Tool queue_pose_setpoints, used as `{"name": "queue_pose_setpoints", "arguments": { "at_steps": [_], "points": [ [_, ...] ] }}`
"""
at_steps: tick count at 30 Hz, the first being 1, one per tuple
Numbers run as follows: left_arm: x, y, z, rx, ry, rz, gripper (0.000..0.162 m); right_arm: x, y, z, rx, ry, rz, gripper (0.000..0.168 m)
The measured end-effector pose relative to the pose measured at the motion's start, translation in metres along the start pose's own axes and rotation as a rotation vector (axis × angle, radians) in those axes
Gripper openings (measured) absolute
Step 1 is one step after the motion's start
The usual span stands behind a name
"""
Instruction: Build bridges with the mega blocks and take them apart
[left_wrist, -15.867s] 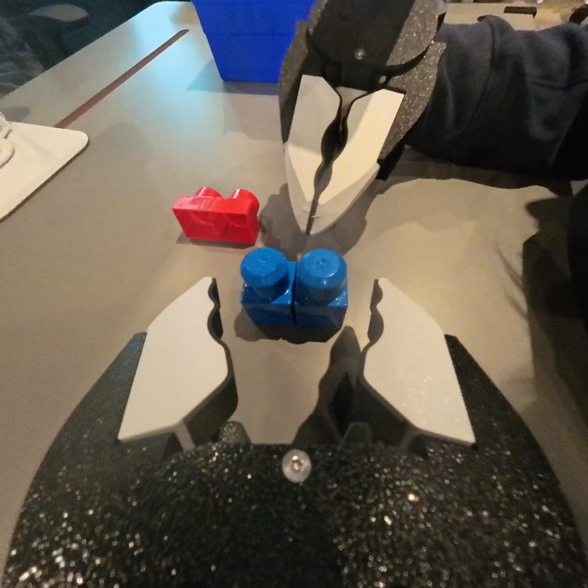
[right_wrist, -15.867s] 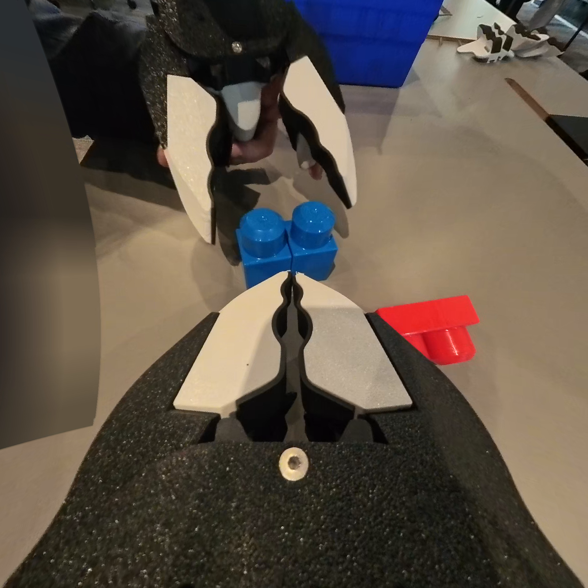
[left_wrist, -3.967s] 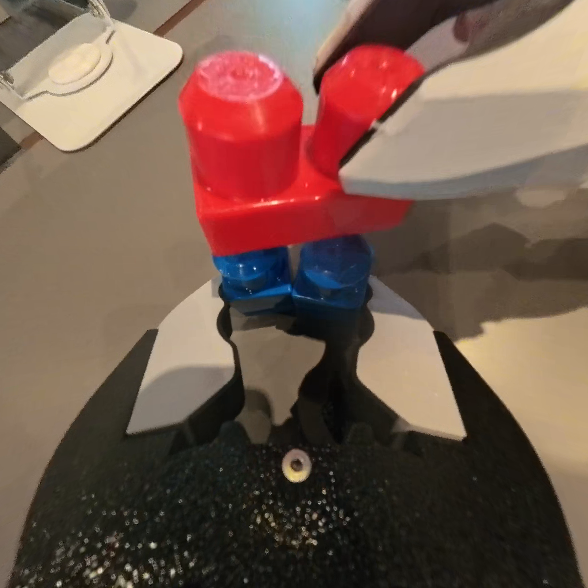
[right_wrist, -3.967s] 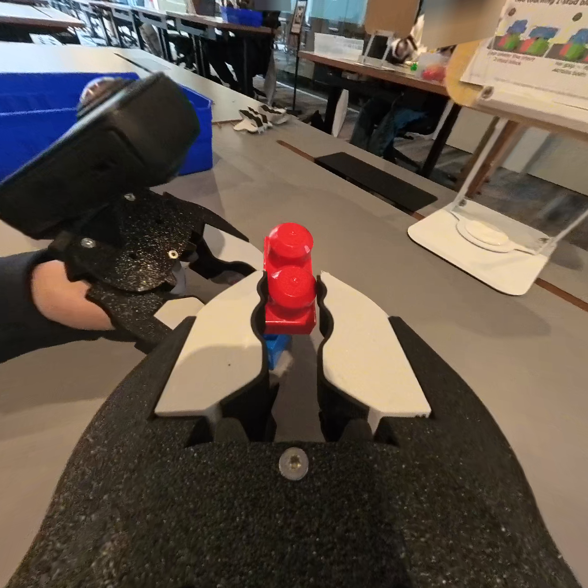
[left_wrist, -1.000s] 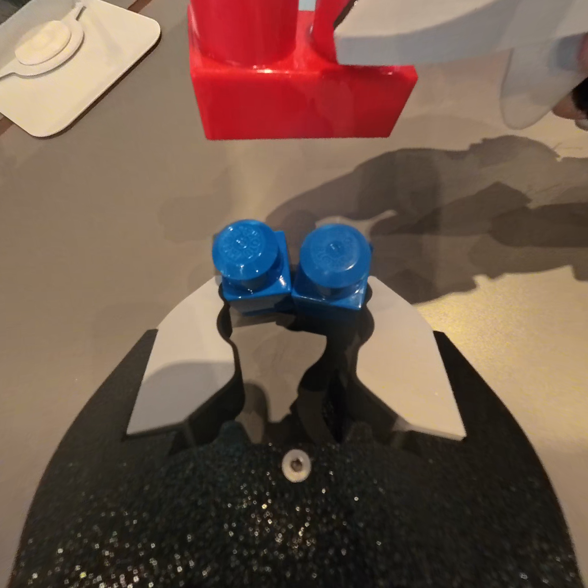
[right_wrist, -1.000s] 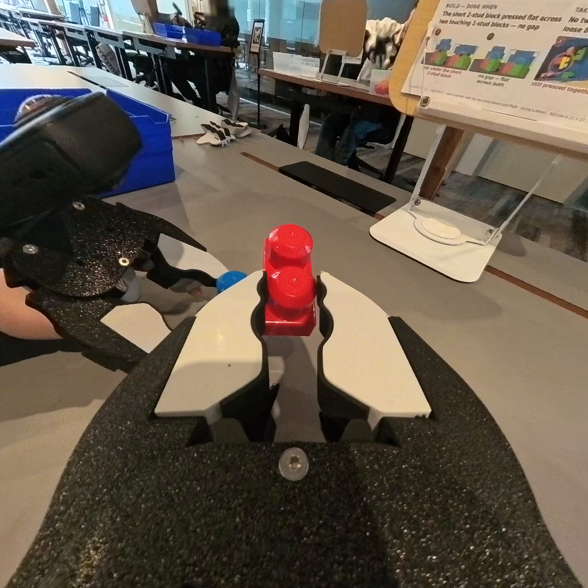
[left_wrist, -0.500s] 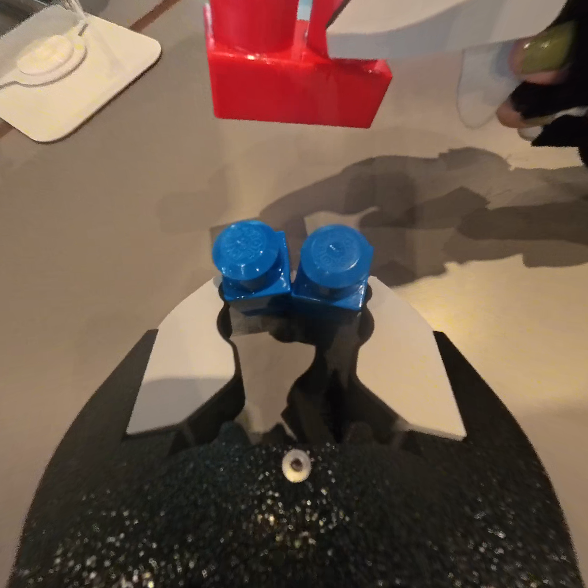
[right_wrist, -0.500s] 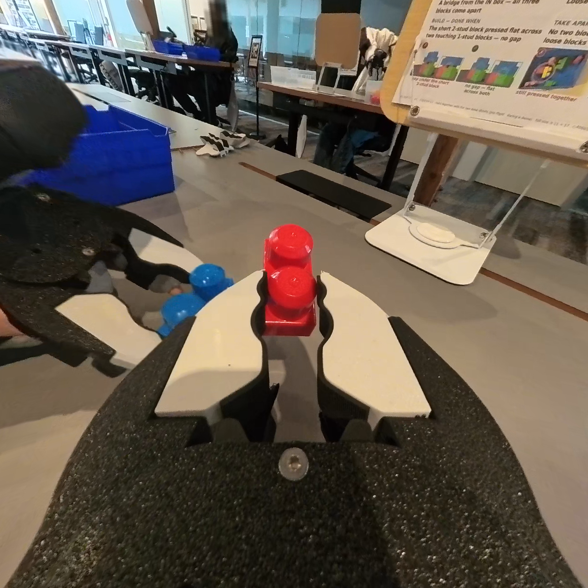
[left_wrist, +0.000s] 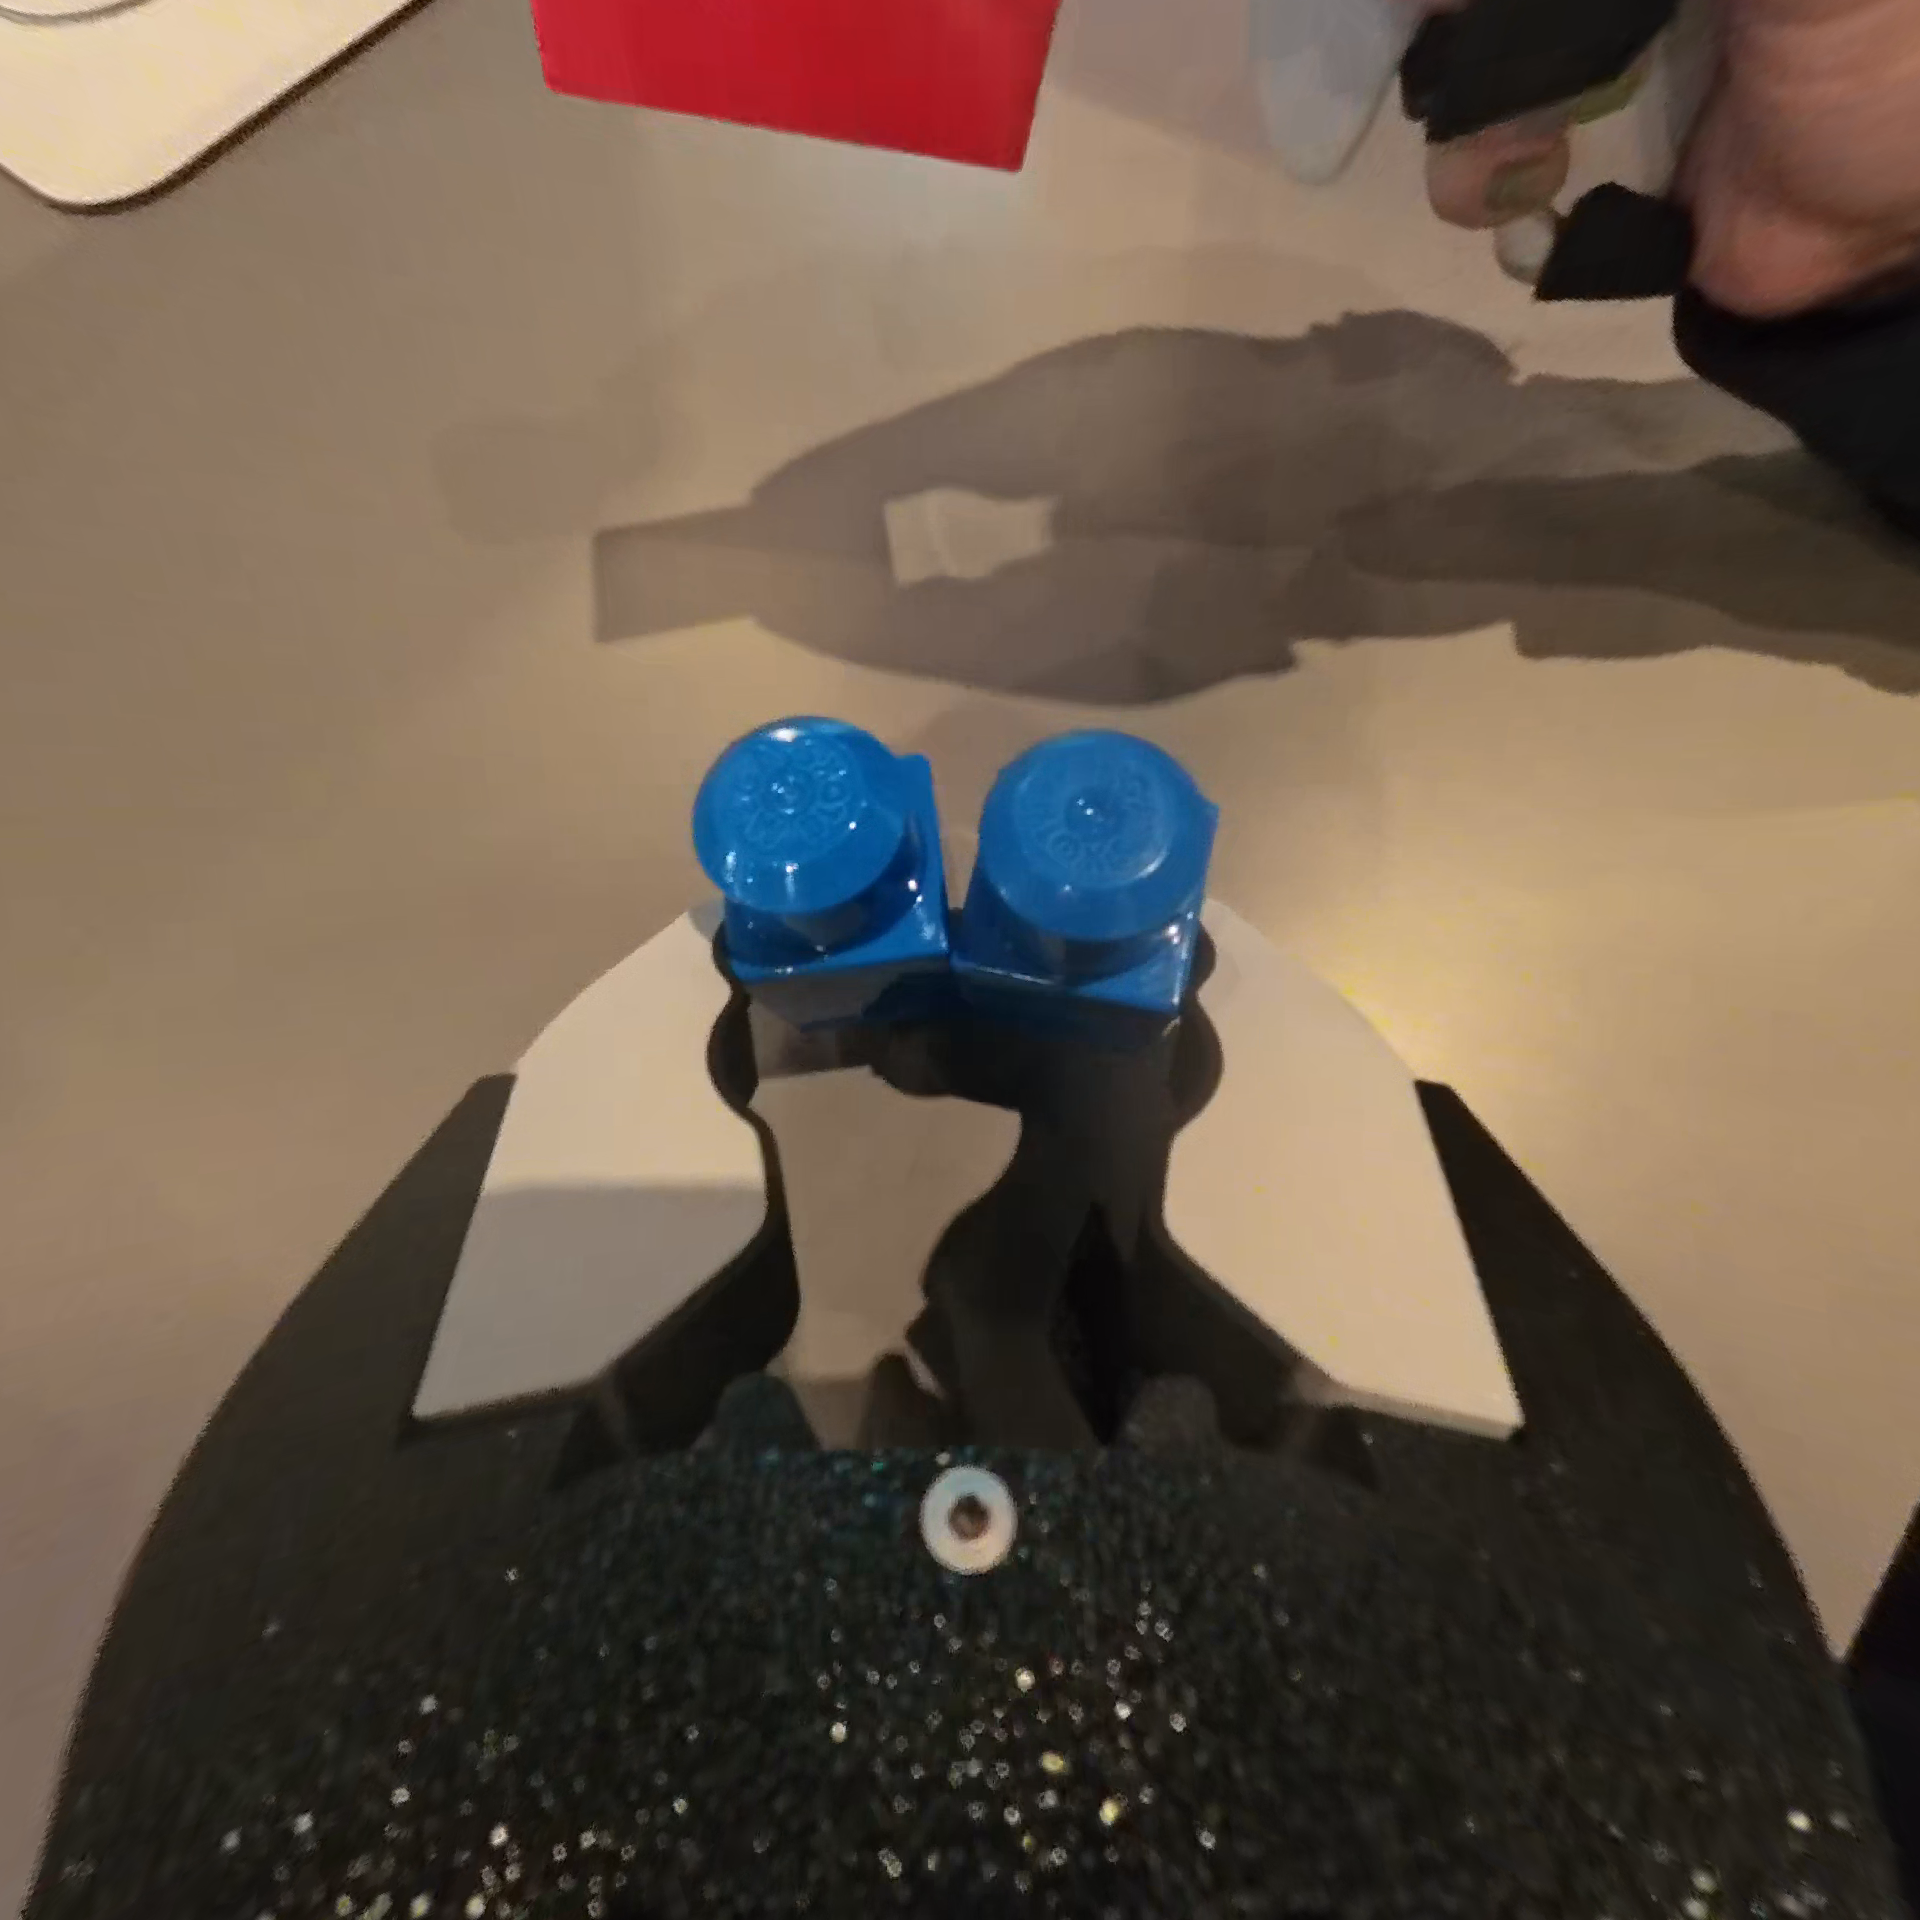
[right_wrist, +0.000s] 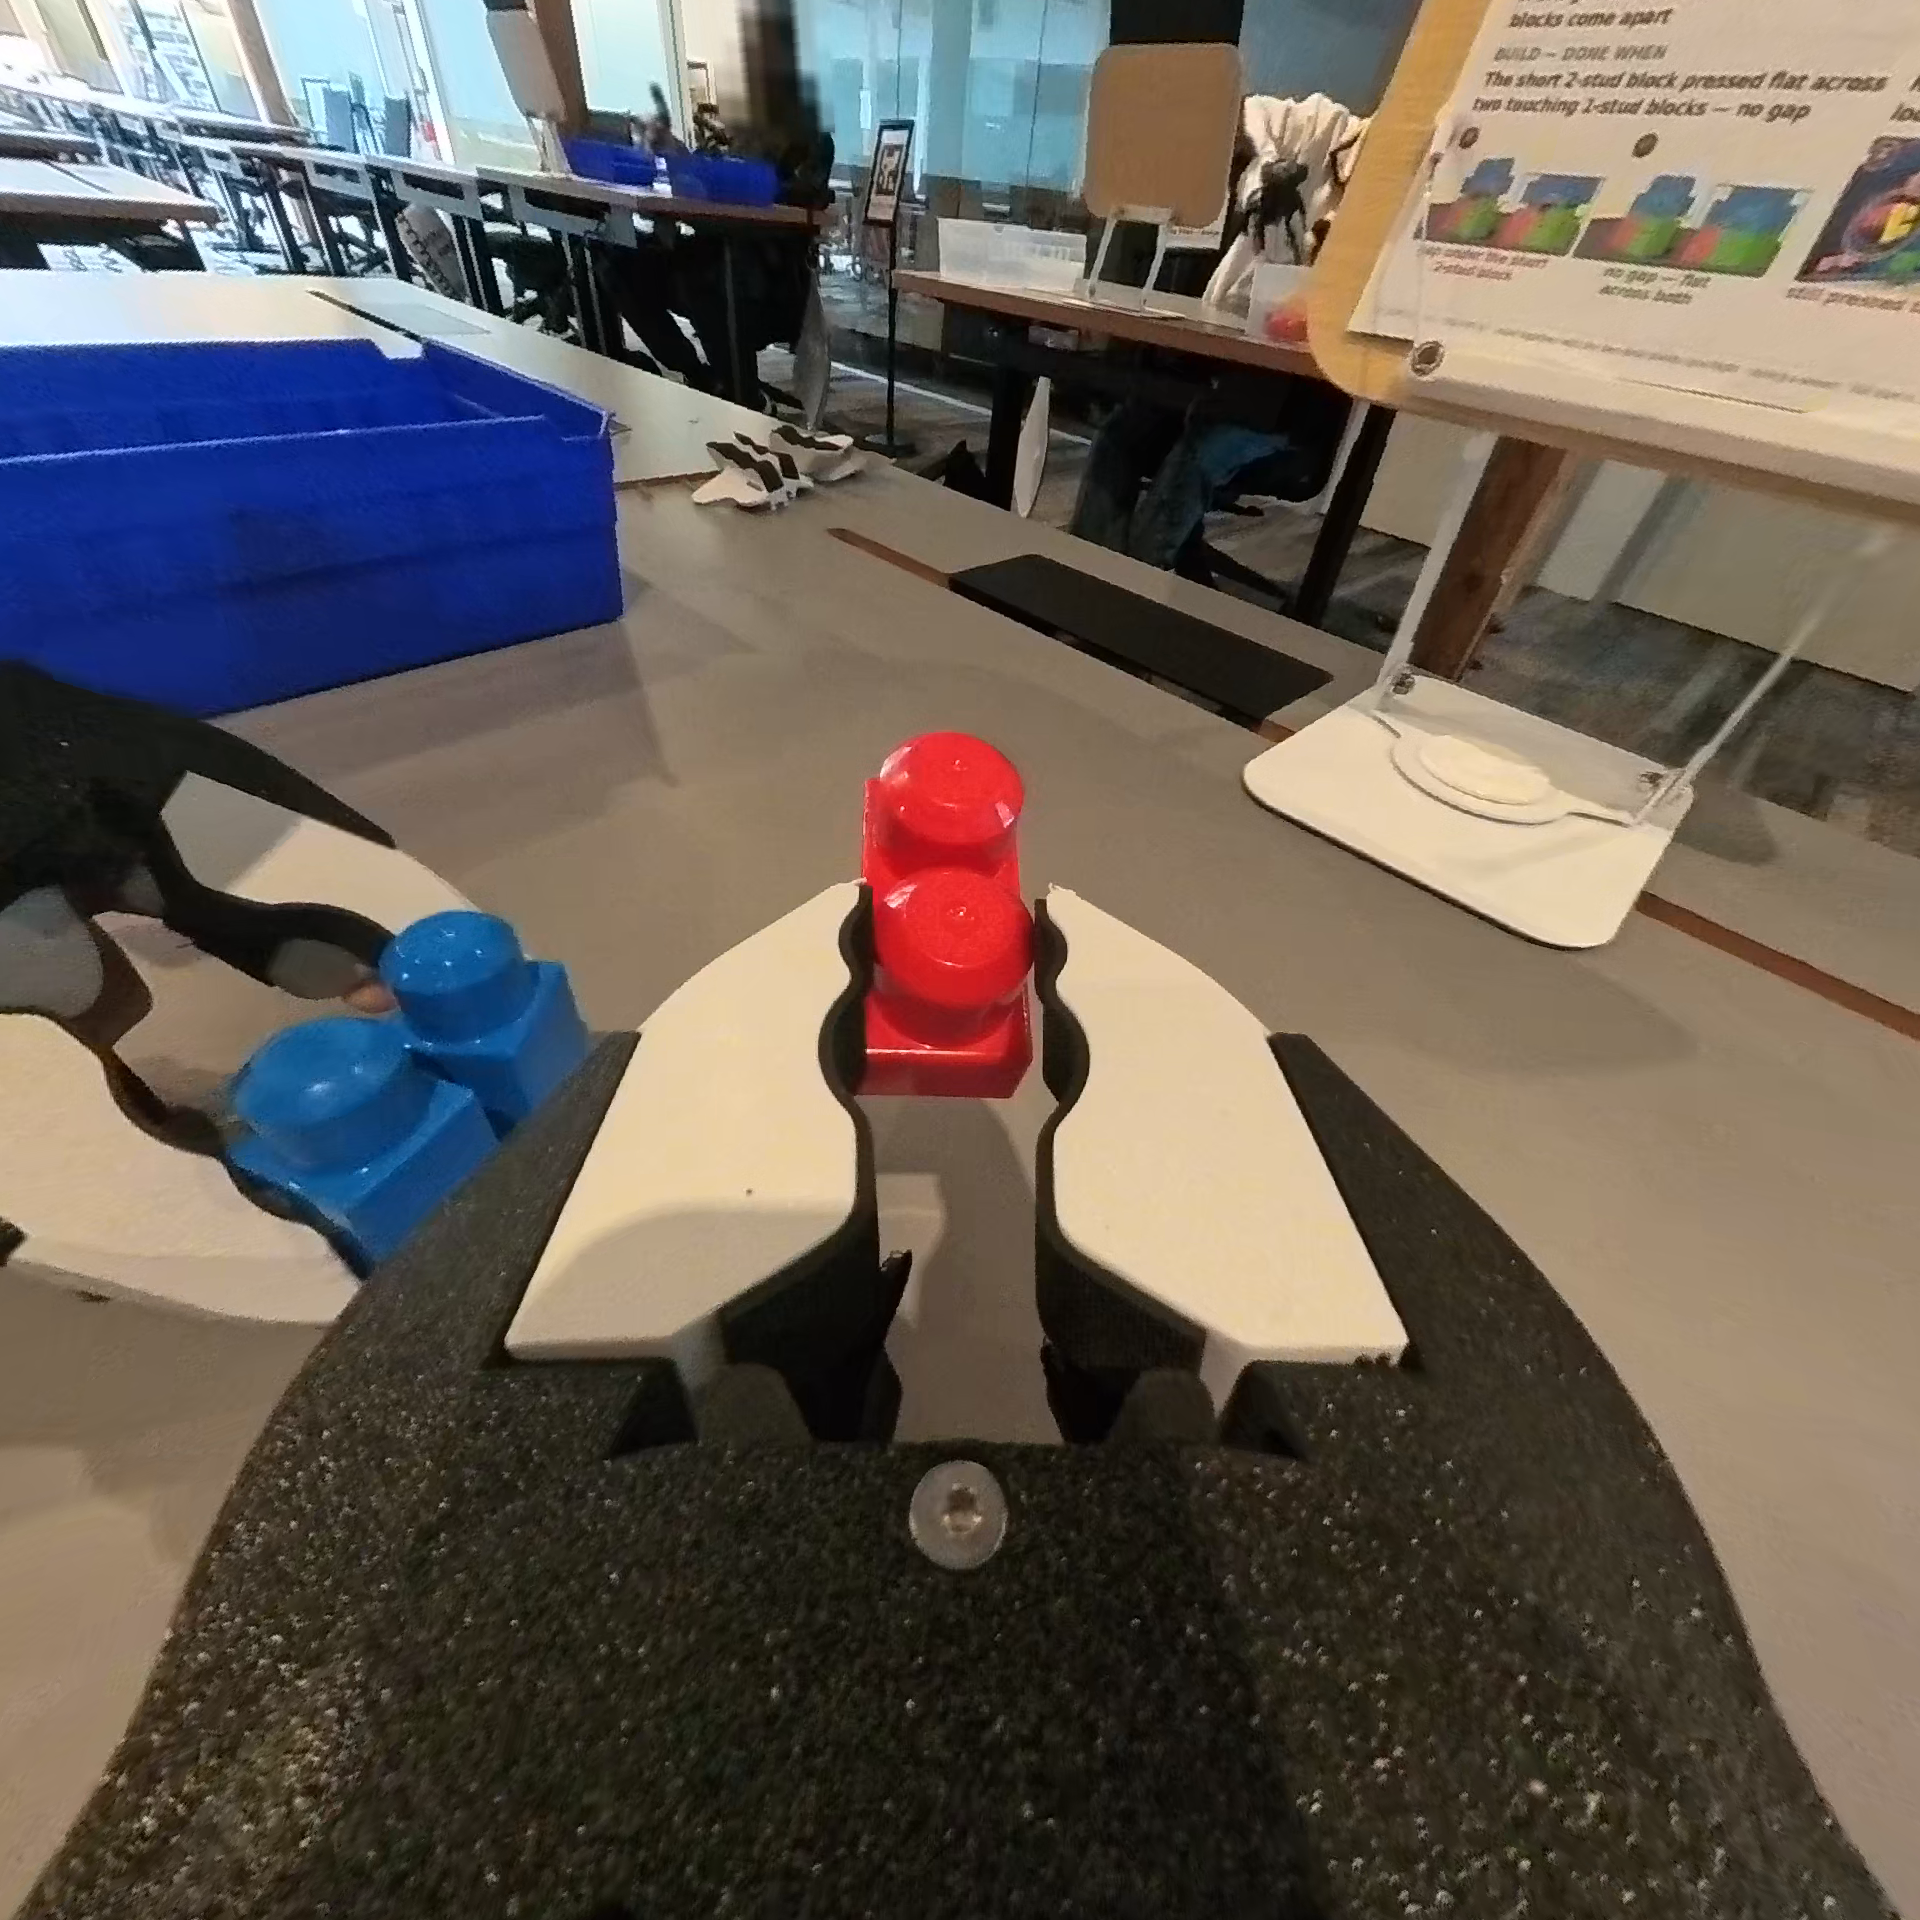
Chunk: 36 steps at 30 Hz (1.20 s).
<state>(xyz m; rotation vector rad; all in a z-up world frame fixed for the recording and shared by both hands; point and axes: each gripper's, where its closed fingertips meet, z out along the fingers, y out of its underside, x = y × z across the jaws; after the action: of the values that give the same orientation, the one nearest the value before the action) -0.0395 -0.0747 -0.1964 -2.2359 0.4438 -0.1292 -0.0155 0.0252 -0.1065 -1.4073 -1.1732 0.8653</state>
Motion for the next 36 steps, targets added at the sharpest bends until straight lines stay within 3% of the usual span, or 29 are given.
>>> {"name": "queue_pose_setpoints", "arguments": {
  "at_steps": [15, 26, 36],
  "points": [
    [0.005, 0.001, 0.014, 0.014, 0.018, -0.042, 0.079, 0.000, 0.011, 0.005, -0.029, -0.020, 0.009, 0.029],
    [0.001, -0.005, 0.015, 0.054, -0.024, -0.059, 0.101, -0.004, 0.013, 0.007, -0.042, -0.031, 0.015, 0.029],
    [0.002, -0.001, 0.032, -0.040, -0.027, -0.089, 0.114, -0.009, 0.013, 0.005, -0.043, -0.037, 0.023, 0.029]
  ]
}}
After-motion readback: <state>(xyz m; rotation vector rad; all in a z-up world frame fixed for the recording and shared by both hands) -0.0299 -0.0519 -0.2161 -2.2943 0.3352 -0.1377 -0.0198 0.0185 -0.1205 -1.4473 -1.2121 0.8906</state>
